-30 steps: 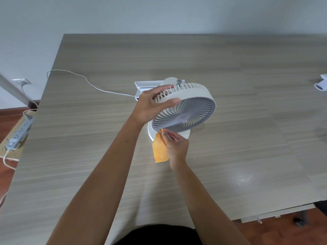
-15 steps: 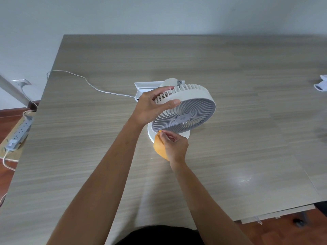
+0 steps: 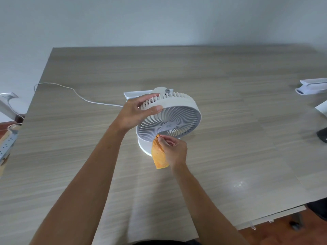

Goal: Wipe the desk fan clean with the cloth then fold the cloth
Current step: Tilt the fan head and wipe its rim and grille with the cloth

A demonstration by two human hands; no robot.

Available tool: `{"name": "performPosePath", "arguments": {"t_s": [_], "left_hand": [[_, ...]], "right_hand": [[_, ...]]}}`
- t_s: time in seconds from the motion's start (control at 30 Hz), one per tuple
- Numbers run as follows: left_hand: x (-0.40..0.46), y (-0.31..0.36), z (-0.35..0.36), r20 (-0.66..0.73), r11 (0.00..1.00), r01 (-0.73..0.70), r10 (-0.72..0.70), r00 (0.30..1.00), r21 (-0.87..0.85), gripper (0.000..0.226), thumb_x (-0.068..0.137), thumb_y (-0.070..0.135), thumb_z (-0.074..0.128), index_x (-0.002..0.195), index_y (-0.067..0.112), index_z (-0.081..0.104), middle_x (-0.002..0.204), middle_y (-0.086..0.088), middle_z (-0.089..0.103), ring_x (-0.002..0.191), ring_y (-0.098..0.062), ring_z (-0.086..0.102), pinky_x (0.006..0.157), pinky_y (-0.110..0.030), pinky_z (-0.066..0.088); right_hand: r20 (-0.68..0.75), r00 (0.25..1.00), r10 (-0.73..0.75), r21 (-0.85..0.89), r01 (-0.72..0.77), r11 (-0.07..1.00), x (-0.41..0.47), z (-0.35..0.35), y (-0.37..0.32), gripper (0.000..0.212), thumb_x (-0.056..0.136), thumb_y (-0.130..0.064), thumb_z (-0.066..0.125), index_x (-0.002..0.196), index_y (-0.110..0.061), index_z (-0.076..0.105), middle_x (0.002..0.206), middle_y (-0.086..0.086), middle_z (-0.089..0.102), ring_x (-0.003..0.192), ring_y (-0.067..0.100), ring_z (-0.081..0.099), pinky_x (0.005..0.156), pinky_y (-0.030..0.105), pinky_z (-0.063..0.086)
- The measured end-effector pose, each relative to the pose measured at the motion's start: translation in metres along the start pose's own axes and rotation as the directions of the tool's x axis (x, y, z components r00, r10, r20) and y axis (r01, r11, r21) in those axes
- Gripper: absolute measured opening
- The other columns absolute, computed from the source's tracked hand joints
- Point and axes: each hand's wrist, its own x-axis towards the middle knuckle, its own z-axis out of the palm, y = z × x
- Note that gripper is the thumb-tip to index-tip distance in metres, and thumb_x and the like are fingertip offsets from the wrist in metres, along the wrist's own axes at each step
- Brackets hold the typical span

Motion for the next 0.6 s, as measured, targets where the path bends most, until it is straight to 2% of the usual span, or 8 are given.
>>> {"name": "performPosePath", "arguments": {"t_s": [0.13,0.23,0.33,0.43,0.53,0.6], "left_hand": [[0.005,0.006,-0.013,0.066,0.997,0.015,-0.020,0.998,0.082,0.062,0.066,0.050,0.083,0.124,0.035,0.067,0.121,0.009,0.071,0.109,-0.009,0.068,0.101,-0.036,0.052],[0.002,0.007,-0.010,0.056,0.996,0.019,-0.024,0.998,0.088,0.062,0.066,0.051,0.083,0.124,0.037,0.066,0.123,0.010,0.070,0.112,-0.009,0.067,0.103,-0.036,0.051],[-0.005,0.004,-0.002,-0.029,0.998,0.012,-0.010,1.000,0.064,0.061,0.068,0.046,0.081,0.126,0.034,0.066,0.123,0.012,0.069,0.114,-0.008,0.065,0.102,-0.034,0.051],[-0.012,-0.005,0.004,-0.175,0.997,0.014,-0.001,0.985,0.074,0.060,0.075,0.043,0.080,0.131,0.028,0.062,0.120,0.007,0.069,0.113,-0.012,0.065,0.100,-0.031,0.052],[-0.022,-0.020,0.006,-0.256,0.994,0.044,-0.018,0.967,0.098,0.087,0.063,0.065,0.078,0.140,0.035,0.050,0.132,-0.001,0.063,0.121,-0.012,0.060,0.105,-0.039,0.048],[-0.029,-0.034,0.009,-0.297,0.994,0.080,-0.054,0.953,0.076,0.098,0.060,0.067,0.077,0.145,0.035,0.041,0.139,-0.002,0.057,0.127,-0.014,0.055,0.106,-0.042,0.047]], "right_hand": [[-0.048,0.998,-0.028,0.037,0.030,0.999,0.006,-0.017,-0.004,0.005,0.079,-0.012,0.077,0.080,-0.016,0.079,0.046,-0.018,0.058,0.051,-0.003,0.055,0.062,0.012,0.045],[-0.069,0.997,-0.033,0.058,0.037,0.998,0.007,-0.029,-0.003,0.007,0.078,-0.010,0.077,0.079,-0.018,0.078,0.054,-0.014,0.063,0.055,0.000,0.058,0.064,0.013,0.046],[-0.077,0.997,-0.026,0.058,0.030,0.998,0.006,-0.040,0.002,0.013,0.078,-0.011,0.077,0.075,-0.023,0.076,0.064,0.000,0.069,0.059,0.003,0.061,0.065,0.014,0.047],[-0.064,0.998,0.002,0.045,0.000,0.999,0.005,-0.053,0.009,0.010,0.078,-0.015,0.078,0.075,-0.024,0.076,0.065,0.003,0.071,0.060,0.005,0.062,0.066,0.017,0.048],[-0.052,0.999,0.009,0.047,-0.006,0.999,0.005,-0.063,0.014,0.007,0.079,-0.015,0.078,0.078,-0.021,0.076,0.064,-0.001,0.072,0.059,0.002,0.062,0.066,0.019,0.047],[-0.033,0.999,0.015,0.045,-0.013,0.999,0.006,-0.066,0.018,0.003,0.079,-0.015,0.078,0.079,-0.019,0.077,0.065,-0.004,0.072,0.061,0.003,0.064,0.066,0.020,0.049]]}}
